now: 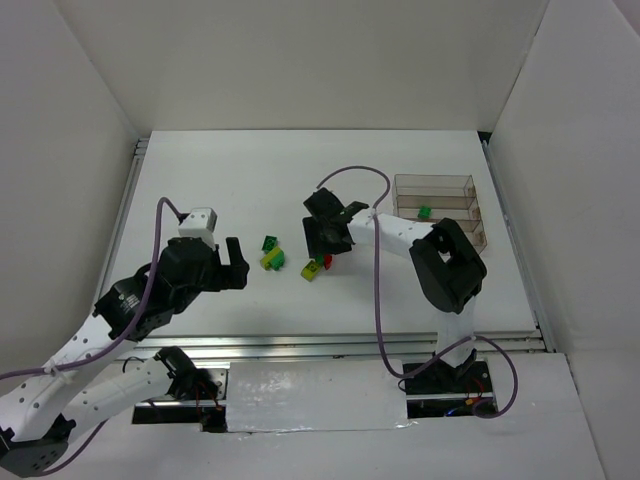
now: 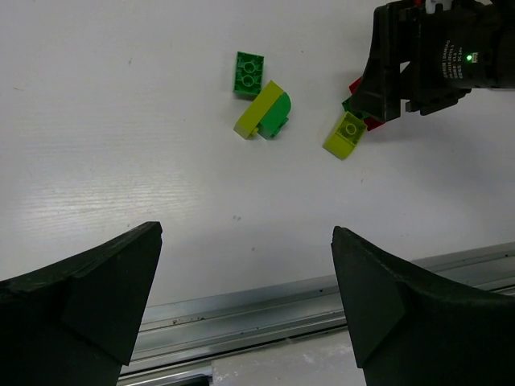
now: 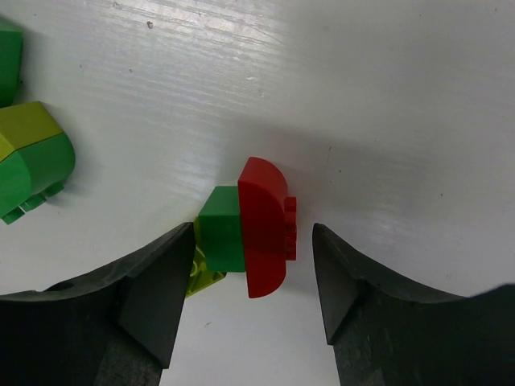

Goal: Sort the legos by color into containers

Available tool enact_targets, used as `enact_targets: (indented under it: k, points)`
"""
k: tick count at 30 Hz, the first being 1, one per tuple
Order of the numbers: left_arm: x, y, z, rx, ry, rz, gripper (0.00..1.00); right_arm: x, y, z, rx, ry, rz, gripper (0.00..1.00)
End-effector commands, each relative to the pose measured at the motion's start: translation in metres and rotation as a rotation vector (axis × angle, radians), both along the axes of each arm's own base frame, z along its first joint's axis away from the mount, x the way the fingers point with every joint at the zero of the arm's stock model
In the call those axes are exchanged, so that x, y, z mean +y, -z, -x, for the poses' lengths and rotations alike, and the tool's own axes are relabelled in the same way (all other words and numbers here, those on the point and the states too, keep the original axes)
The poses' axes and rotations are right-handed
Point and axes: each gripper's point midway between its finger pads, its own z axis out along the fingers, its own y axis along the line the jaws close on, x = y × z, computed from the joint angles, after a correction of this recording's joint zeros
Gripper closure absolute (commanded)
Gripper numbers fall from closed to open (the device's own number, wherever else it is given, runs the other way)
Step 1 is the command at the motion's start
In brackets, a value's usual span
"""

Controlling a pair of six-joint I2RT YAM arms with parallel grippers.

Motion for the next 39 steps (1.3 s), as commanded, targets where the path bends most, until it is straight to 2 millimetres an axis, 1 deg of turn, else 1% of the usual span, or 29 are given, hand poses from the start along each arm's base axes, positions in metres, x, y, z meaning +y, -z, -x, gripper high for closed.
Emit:
enact_targets:
  k: [1, 7, 9, 12, 14, 15, 16, 17, 18, 19, 20, 21, 22, 23, 24, 25, 26, 27, 28, 29, 30, 31, 32, 33, 34, 35, 36, 37, 39]
  points:
    - [-0.008, -0.013, -0.003, -0.046, 0.030, 0.036, 0.00, 0.003, -0.007, -0.011, -0.044, -0.001, -0.009, 0.34]
    - [-0.009, -0.013, -0.003, -0.043, 0.038, 0.035, 0.00, -0.001, -0.004, -0.013, -0.050, 0.004, -0.003, 0.46]
    - [-0.009, -0.012, -0.003, -0.040, 0.040, 0.033, 0.00, -0.003, -0.003, -0.015, -0.051, 0.005, -0.001, 0.47]
    - [-0.010, -0.012, -0.003, -0.042, 0.040, 0.034, 0.00, -0.006, -0.001, -0.015, -0.037, 0.010, -0.022, 0.70]
    - [-0.010, -0.012, -0.003, -0.041, 0.041, 0.039, 0.00, -0.007, -0.004, -0.017, -0.041, 0.012, -0.049, 0.70]
    - [-0.012, -0.012, -0.003, -0.040, 0.045, 0.042, 0.01, -0.007, -0.005, -0.016, -0.043, 0.015, -0.054, 0.77]
    - [-0.015, -0.014, -0.003, -0.042, 0.051, 0.060, 0.00, -0.011, -0.010, -0.014, -0.058, 0.025, -0.057, 0.96]
    - [-0.018, -0.015, -0.003, -0.040, 0.057, 0.073, 0.01, -0.011, -0.016, -0.016, -0.082, 0.032, -0.068, 1.00]
    - [-0.022, -0.016, -0.004, -0.038, 0.053, 0.102, 0.01, -0.015, -0.015, -0.011, -0.084, 0.025, -0.069, 1.00]
    - [-0.025, -0.015, -0.005, -0.034, 0.051, 0.124, 0.00, -0.014, -0.035, -0.011, -0.132, 0.019, -0.106, 1.00]
    - [-0.036, -0.014, -0.007, -0.038, 0.074, 0.173, 0.00, -0.012, -0.044, -0.012, -0.165, 0.013, -0.131, 1.00]
    - [-0.044, -0.014, -0.008, -0.030, 0.070, 0.223, 0.01, -0.018, -0.044, -0.005, -0.171, 0.011, -0.131, 1.00]
    - [-0.052, -0.009, -0.010, -0.008, 0.077, 0.243, 0.01, -0.018, -0.067, -0.003, -0.222, 0.005, -0.168, 1.00]
    - [-0.063, -0.016, -0.012, -0.015, 0.100, 0.298, 0.01, -0.018, -0.077, -0.001, -0.260, -0.006, -0.191, 1.00]
    - [-0.071, -0.018, -0.014, 0.000, 0.091, 0.347, 0.00, -0.020, -0.077, 0.010, -0.269, -0.029, -0.190, 1.00]
    - [-0.081, -0.023, -0.019, -0.001, 0.094, 0.385, 0.01, -0.017, -0.105, 0.016, -0.339, -0.050, -0.248, 1.00]
    - [-0.084, -0.025, -0.022, 0.006, 0.077, 0.415, 0.00, -0.016, -0.111, 0.023, -0.362, -0.082, -0.267, 1.00]
    - [-0.089, -0.028, -0.024, 0.026, 0.038, 0.483, 0.01, -0.012, -0.108, 0.041, -0.358, -0.119, -0.279, 1.00]
    - [-0.094, -0.024, -0.026, 0.036, 0.033, 0.510, 0.01, -0.013, -0.129, 0.050, -0.408, -0.124, -0.323, 1.00]
    - [-0.106, -0.038, -0.028, 0.010, 0.072, 0.586, 0.01, -0.012, -0.137, 0.058, -0.426, -0.135, -0.354, 1.00]
    - [-0.112, -0.040, -0.028, 0.022, 0.069, 0.638, 0.02, -0.013, -0.132, 0.070, -0.414, -0.143, -0.373, 1.00]
    - [-0.118, -0.035, -0.029, 0.037, 0.079, 0.657, 0.03, -0.009, -0.153, 0.084, -0.450, -0.174, -0.443, 1.00]
    - [-0.126, -0.039, -0.030, 0.034, 0.105, 0.685, 0.03, -0.006, -0.162, 0.091, -0.468, -0.185, -0.491, 1.00]
    - [-0.137, -0.047, -0.028, 0.037, 0.150, 0.723, 0.04, -0.008, -0.161, 0.099, -0.469, -0.194, -0.509, 1.00]
    - [-0.146, -0.045, -0.031, 0.060, 0.166, 0.719, 0.04, -0.008, -0.177, 0.109, -0.496, -0.209, -0.557, 1.00]
    - [-0.152, -0.046, -0.031, 0.067, 0.187, 0.719, 0.04, -0.007, -0.182, 0.114, -0.502, -0.219, -0.577, 1.00]
    - [-0.161, -0.040, -0.032, 0.090, 0.211, 0.708, 0.05, -0.009, -0.190, 0.120, -0.515, -0.226, -0.597, 1.00]
    - [-0.167, -0.044, -0.030, 0.097, 0.238, 0.716, 0.05, -0.006, -0.191, 0.127, -0.507, -0.246, -0.603, 1.00]
    - [-0.178, -0.039, -0.028, 0.122, 0.277, 0.722, 0.05, -0.005, -0.199, 0.132, -0.518, -0.263, -0.610, 1.00]
